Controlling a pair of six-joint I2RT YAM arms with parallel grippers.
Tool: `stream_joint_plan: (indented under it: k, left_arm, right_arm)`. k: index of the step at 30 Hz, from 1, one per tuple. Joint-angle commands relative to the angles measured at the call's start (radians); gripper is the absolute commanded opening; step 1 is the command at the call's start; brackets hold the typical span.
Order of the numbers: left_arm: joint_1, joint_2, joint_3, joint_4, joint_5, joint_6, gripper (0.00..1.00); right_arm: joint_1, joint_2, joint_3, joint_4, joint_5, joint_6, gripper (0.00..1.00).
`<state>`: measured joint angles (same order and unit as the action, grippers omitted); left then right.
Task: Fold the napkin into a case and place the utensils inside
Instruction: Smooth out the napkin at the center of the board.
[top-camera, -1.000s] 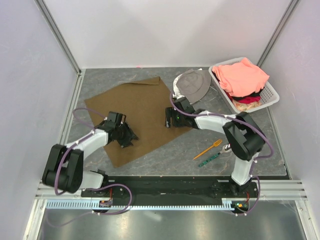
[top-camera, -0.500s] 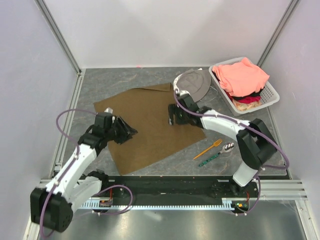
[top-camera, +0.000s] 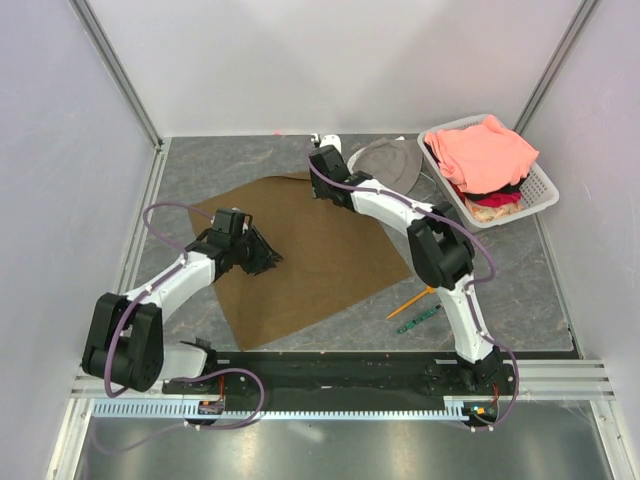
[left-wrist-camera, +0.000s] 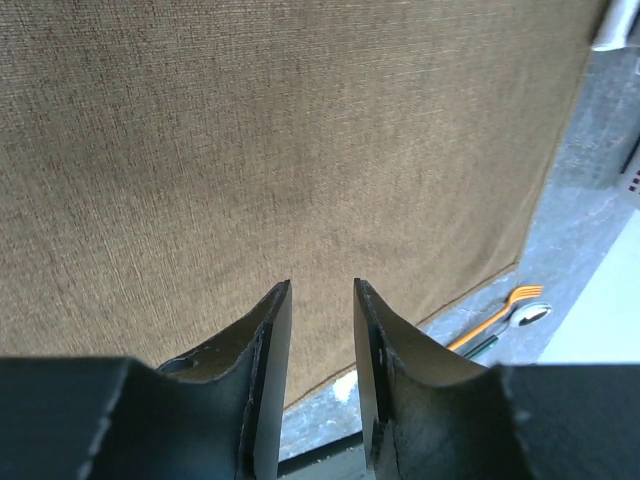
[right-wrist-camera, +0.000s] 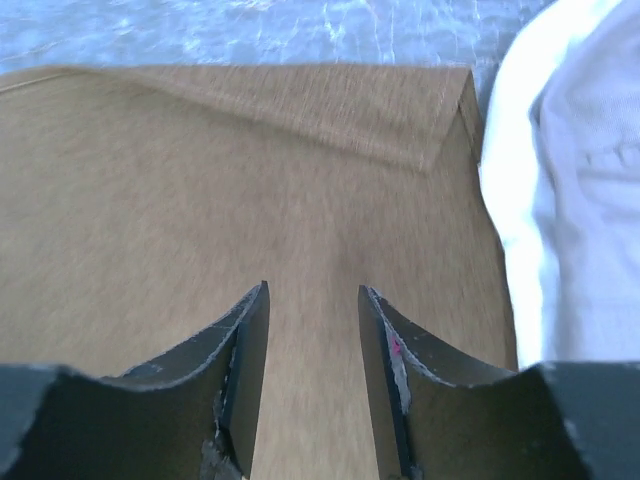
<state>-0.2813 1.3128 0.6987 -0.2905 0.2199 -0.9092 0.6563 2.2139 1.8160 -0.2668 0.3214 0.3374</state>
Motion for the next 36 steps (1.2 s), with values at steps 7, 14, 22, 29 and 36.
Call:
stream_joint_plan:
  k: [7,14,22,29,36]
  left_arm:
    - [-0.012,0.046,-0.082,0.086,0.007,0.027,0.40]
    - [-0.016,0.049,-0.134,0.100,0.030,0.015,0.44]
    - [-0.018,0.039,-0.176,0.100,0.052,-0.007,0.47]
    - [-0.018,0.022,-0.199,0.090,0.050,0.000,0.49]
    - [-0.018,-0.004,-0.206,0.050,0.024,0.013,0.50]
  right_arm:
    - [-0.020,0.205,0.204,-0.002,0.054,-0.041,0.47]
    - [-0.035,0.267,0.241,0.031,0.065,-0.011,0.45]
    - [-0.076,0.320,0.278,0.077,0.039,0.072,0.46]
    - [-0.104,0.435,0.405,0.153,-0.042,0.146,0.50]
    - [-0.124,0.569,0.662,0.377,-0.134,0.241,0.59]
